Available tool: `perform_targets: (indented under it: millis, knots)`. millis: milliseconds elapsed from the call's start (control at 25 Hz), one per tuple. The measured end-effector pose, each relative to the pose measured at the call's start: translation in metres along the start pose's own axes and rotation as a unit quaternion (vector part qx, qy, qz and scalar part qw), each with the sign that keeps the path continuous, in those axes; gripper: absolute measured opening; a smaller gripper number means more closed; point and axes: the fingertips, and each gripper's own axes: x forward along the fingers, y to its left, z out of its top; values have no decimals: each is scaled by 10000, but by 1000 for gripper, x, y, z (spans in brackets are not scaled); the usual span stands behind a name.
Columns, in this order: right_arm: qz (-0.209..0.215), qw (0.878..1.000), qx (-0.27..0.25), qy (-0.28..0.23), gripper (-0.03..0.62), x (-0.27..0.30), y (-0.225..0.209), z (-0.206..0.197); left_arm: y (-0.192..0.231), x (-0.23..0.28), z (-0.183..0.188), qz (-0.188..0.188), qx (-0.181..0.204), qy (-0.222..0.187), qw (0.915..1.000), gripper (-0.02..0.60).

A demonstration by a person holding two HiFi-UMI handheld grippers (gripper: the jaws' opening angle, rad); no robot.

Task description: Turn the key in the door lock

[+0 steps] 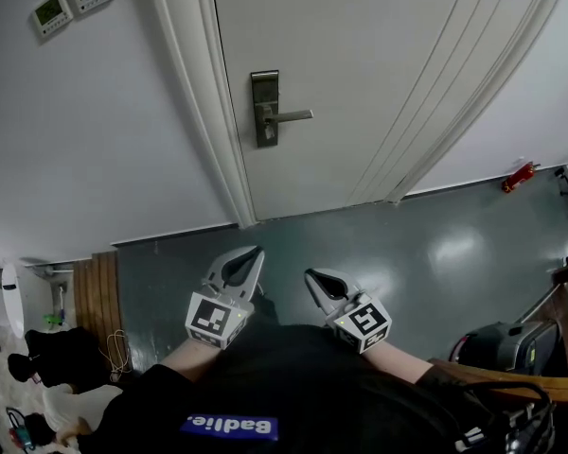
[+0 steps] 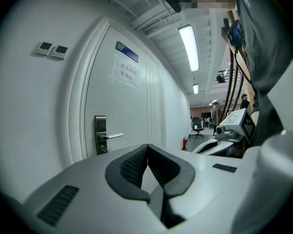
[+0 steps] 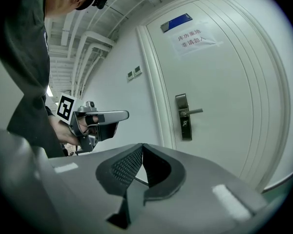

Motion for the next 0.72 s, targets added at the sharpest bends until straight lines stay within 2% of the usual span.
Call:
perform_targets:
  millis: [240,440,600,720]
  knots:
    - [-386,9992,-74,118,5,42,-50,24,68,68,1,-22,264,37,9996,6]
    - [-638,9979,-22,131,5,92,-82,49,118,121,2,-224,487,100,9985,6]
    - [-690,9974,-92,181,4,124,-94,58,146,152,-1,-370,596,175,9974,6]
    - [-720,9971,69,220,3,135,-105,57,158,169,-6,-356,629,262,9970,6]
